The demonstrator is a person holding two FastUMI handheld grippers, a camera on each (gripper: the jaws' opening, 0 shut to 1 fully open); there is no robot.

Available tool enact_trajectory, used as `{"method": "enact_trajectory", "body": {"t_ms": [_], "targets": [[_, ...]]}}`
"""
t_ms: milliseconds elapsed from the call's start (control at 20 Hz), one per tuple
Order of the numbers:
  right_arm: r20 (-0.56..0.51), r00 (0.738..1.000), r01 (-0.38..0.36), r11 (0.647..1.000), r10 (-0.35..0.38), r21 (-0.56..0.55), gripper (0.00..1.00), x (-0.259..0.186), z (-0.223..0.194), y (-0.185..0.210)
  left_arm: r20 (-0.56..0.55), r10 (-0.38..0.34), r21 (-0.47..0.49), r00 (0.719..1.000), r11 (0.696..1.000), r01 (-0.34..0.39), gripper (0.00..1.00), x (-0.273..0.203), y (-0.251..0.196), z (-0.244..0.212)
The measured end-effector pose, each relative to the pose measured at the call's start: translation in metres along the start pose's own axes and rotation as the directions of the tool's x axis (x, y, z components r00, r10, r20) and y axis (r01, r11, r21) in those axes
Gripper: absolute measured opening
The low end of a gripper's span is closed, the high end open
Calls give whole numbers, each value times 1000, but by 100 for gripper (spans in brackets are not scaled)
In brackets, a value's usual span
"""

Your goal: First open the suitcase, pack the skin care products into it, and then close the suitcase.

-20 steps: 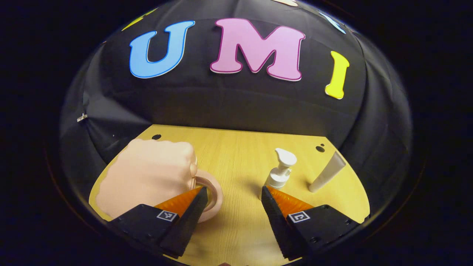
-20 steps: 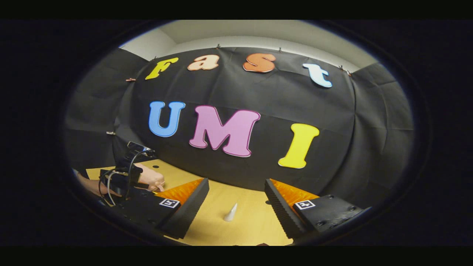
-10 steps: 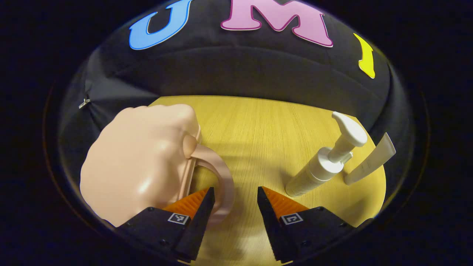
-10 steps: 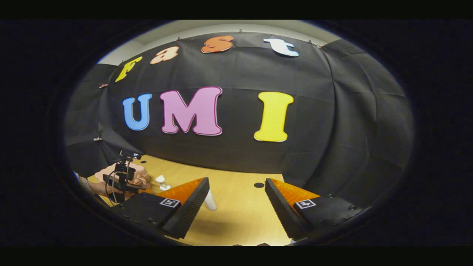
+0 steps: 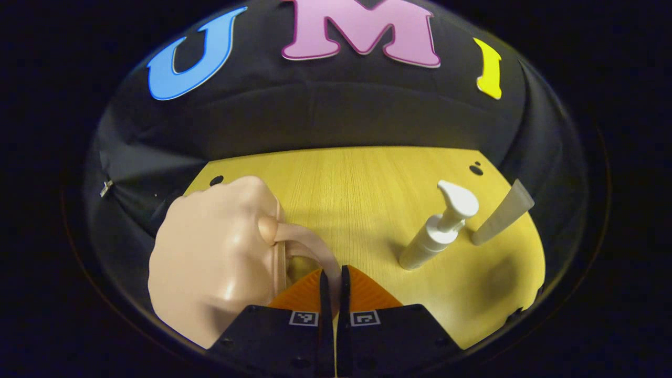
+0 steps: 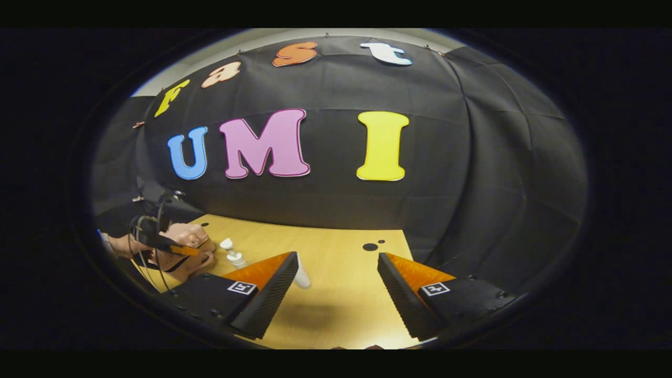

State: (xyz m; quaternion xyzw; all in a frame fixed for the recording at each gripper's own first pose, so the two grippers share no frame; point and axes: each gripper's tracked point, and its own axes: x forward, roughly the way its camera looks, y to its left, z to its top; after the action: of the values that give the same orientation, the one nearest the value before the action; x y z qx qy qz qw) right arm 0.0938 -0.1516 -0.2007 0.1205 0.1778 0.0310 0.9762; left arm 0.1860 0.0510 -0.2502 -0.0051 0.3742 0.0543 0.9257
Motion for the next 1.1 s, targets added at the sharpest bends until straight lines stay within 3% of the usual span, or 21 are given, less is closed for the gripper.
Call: {"method": "enact_trajectory", "body": {"t_ms": [250,450,600,650,750,850,1000,1100], "targets": [[17,1000,-23,1000,24,-9,97,14,14,33,114,-38,-90,993,995,49,7,-85,64,70],[33,999,-11,1000,11,6,97,23,29,66,176,-20,-108,984,993,40,7,-127,156,93],[53,999,-4,1000,4,7,92,25,42,97,206,64,-101,976,994,-44,7,-150,235,93],[57,998,-2,1000,3,-1,97,27,45,108,215,103,-95,971,992,-84,7,-154,264,93],[53,999,0,1000,1,-25,97,30,48,129,200,186,-76,962,982,-174,7,-151,322,85],[41,999,5,1000,-3,-30,97,33,48,147,170,268,-47,948,963,-264,3,-138,385,72],[-3,999,35,999,-35,10,97,38,38,164,82,386,4,919,922,-388,7,-109,481,37],[-53,995,82,997,-81,13,97,41,24,167,48,380,-22,924,925,-379,7,-75,525,14]]}}
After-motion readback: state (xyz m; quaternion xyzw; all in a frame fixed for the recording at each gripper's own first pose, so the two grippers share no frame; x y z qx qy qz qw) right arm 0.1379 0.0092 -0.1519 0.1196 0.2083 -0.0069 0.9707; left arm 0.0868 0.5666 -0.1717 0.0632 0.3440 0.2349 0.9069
